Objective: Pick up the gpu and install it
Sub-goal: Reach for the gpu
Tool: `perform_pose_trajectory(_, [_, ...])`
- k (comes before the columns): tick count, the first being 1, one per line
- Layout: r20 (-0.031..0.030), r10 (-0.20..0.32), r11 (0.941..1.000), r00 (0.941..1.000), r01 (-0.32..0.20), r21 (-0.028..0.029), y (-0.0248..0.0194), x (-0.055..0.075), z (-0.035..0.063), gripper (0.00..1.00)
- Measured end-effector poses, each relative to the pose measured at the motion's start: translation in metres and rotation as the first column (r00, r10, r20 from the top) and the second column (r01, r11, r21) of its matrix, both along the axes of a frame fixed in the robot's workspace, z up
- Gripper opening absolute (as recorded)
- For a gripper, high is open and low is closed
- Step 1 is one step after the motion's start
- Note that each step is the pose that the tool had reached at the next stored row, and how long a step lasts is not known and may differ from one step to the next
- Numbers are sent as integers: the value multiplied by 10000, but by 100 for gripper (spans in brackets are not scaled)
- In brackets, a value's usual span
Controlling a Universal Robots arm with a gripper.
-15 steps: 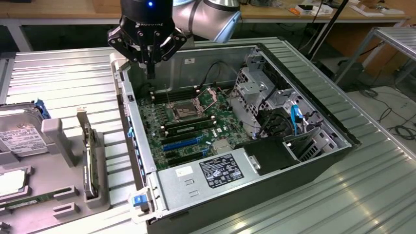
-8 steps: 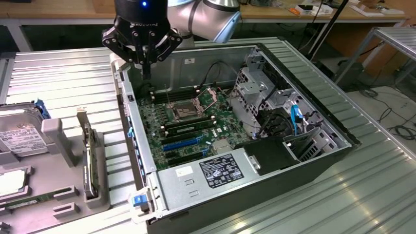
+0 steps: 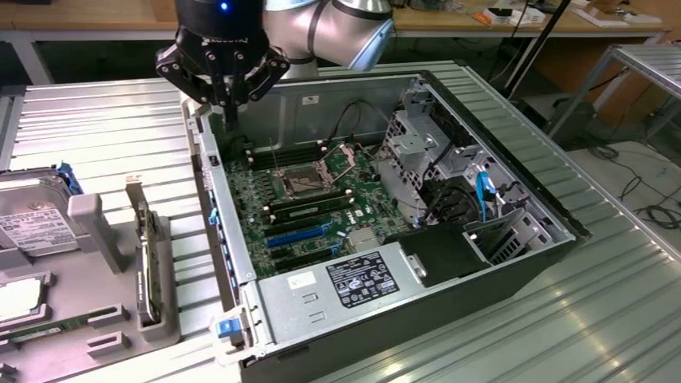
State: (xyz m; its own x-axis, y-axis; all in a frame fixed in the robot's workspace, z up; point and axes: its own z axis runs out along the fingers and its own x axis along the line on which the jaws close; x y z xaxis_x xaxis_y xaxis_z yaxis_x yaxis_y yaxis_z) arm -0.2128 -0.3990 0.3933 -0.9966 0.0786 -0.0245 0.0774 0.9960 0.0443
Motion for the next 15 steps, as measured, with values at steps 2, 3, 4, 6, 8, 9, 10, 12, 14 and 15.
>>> perform_pose_trajectory(2, [0, 1, 10000, 10000, -1, 0, 0, -24, 0, 11])
perform_pose_trajectory(3, [0, 0, 10000, 10000, 0, 0, 0, -35, 0, 11])
perform_pose_trajectory(4, [0, 1, 10000, 10000, -1, 0, 0, -46, 0, 11])
perform_pose_trajectory(6, [0, 0, 10000, 10000, 0, 0, 0, -66, 0, 11])
perform_pose_trajectory(8, [1, 0, 10000, 10000, 0, 1, 0, -85, 0, 11])
perform_pose_trajectory(9, [0, 0, 10000, 10000, 0, 0, 0, -94, 0, 11])
perform_pose_trajectory(10, [0, 0, 10000, 10000, 0, 0, 0, -106, 0, 11])
perform_pose_trajectory(12, [0, 0, 10000, 10000, 0, 0, 0, -143, 0, 11])
perform_pose_trajectory(14, [0, 0, 10000, 10000, 0, 0, 0, -177, 0, 11])
perform_pose_trajectory(15, [0, 0, 10000, 10000, 0, 0, 0, -196, 0, 11])
